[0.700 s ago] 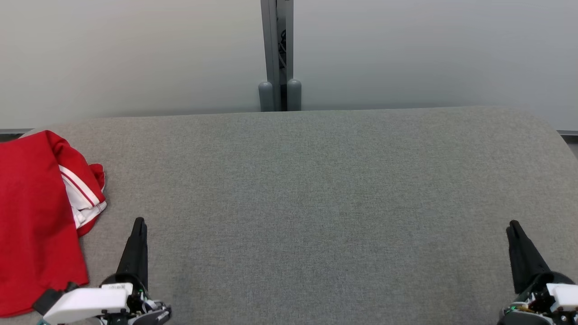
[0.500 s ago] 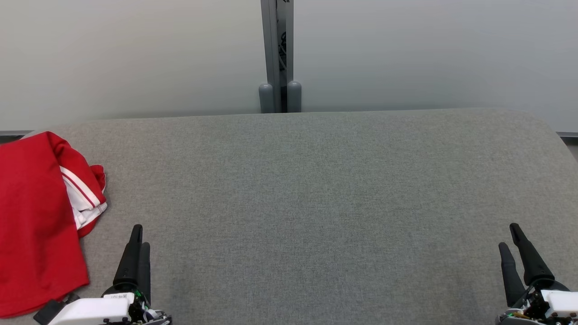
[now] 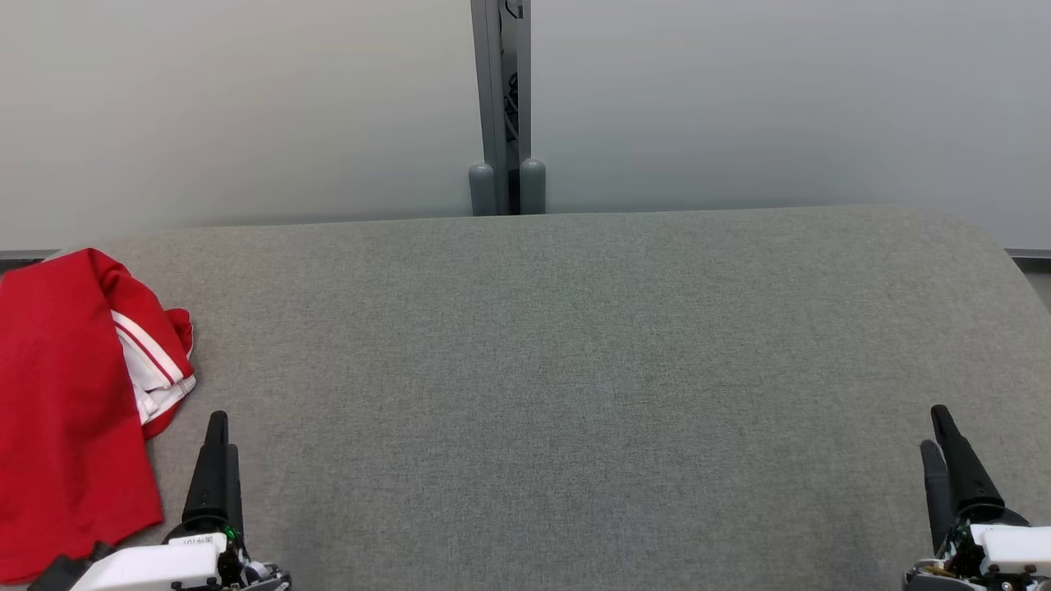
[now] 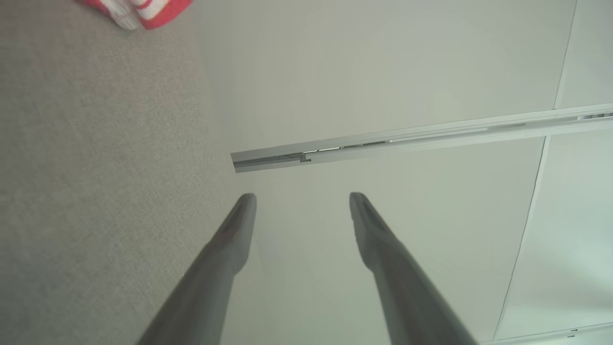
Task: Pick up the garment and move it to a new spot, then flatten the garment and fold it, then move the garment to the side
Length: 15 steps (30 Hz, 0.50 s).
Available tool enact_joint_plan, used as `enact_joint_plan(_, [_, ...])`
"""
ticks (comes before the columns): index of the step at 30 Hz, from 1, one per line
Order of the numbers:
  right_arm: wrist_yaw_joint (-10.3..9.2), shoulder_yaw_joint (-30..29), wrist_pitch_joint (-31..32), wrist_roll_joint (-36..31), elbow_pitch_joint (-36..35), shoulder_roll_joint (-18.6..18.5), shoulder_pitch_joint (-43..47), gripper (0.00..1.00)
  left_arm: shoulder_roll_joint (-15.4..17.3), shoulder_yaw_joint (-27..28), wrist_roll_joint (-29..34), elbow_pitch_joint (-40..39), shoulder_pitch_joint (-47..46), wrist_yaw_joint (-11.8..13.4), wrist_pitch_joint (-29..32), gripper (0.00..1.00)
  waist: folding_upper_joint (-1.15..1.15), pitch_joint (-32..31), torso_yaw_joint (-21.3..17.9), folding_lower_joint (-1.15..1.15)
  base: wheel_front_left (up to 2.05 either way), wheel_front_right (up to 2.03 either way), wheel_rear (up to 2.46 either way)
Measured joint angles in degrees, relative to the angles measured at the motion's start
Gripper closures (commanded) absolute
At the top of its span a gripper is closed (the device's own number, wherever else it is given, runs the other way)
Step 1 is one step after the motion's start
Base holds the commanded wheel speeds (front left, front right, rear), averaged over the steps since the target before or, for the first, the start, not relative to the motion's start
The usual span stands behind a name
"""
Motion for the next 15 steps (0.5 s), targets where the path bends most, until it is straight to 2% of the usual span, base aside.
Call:
enact_joint_plan(5, [0.0,-0.03,-1.18,-4.42,-0.34,-0.02,-0.44,0.0,0.07,1.55,2.56,0.01,-0.11,0.0,-0.8,0.0,0.0,-0.18,-0.05,0.0,0.0,0.0,0.0])
enact_joint_plan(15, [0.01,0.43,-3.79,-17.36,-4.22,-0.11,-1.94,0.0,0.09,4.94,8.62,-0.53,-1.04,0.0,-2.57,0.0,0.0,-0.42,0.02,0.0,0.0,0.0,0.0])
